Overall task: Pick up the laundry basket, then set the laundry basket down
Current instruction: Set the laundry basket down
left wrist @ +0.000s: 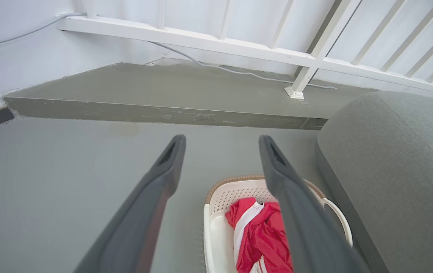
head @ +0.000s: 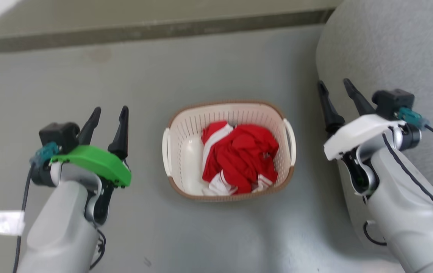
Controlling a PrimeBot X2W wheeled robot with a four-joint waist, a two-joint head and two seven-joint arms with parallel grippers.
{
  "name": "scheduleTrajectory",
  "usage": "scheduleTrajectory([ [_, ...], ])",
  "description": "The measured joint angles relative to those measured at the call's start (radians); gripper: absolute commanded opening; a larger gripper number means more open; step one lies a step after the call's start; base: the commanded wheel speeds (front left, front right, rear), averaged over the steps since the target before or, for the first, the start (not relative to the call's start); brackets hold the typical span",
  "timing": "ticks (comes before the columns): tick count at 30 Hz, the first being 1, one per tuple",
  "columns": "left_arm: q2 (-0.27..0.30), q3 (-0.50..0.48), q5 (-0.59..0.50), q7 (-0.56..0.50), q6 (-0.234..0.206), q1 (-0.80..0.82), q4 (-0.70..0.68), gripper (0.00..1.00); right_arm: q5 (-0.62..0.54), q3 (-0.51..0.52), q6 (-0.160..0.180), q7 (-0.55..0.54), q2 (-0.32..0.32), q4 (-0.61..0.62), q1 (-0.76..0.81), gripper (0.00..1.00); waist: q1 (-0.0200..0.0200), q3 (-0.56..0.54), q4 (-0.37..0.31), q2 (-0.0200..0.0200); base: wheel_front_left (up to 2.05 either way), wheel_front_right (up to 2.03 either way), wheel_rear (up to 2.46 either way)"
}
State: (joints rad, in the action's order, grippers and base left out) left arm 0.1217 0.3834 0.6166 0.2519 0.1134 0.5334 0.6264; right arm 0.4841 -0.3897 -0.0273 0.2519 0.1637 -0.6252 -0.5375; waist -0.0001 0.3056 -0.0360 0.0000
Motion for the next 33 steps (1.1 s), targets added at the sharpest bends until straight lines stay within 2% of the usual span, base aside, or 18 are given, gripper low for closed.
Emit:
scheduleTrajectory([
  [11, -0.005, -0.095, -0.099, 0.000, -0.027, -0.186, -0.179, 1.00, -0.063, 0.055, 0.015, 0.000, 0.008, 0.128, 0.178, 1.00, 0.0000, -0.159, 0.002, 0.0000, 0.00, 0.00, 0.00],
  [14, -0.005, -0.145, -0.123, 0.000, -0.052, -0.261, -0.244, 1.00, -0.084, 0.063, 0.019, 0.000, 0.008, 0.184, 0.221, 1.00, 0.0000, -0.214, 0.002, 0.0000, 0.00, 0.00, 0.00],
  [18, -0.011, -0.167, -0.155, 0.000, -0.052, -0.304, -0.316, 1.00, -0.107, 0.093, 0.029, 0.000, 0.015, 0.229, 0.276, 1.00, 0.0000, -0.257, 0.003, 0.0000, 0.00, 0.00, 0.00],
  [33, -0.038, -0.227, -0.209, 0.000, -0.061, -0.448, -0.426, 1.00, -0.135, 0.157, 0.056, 0.000, 0.000, 0.351, 0.401, 1.00, 0.0000, -0.285, 0.008, 0.0000, 0.00, 0.00, 0.00],
])
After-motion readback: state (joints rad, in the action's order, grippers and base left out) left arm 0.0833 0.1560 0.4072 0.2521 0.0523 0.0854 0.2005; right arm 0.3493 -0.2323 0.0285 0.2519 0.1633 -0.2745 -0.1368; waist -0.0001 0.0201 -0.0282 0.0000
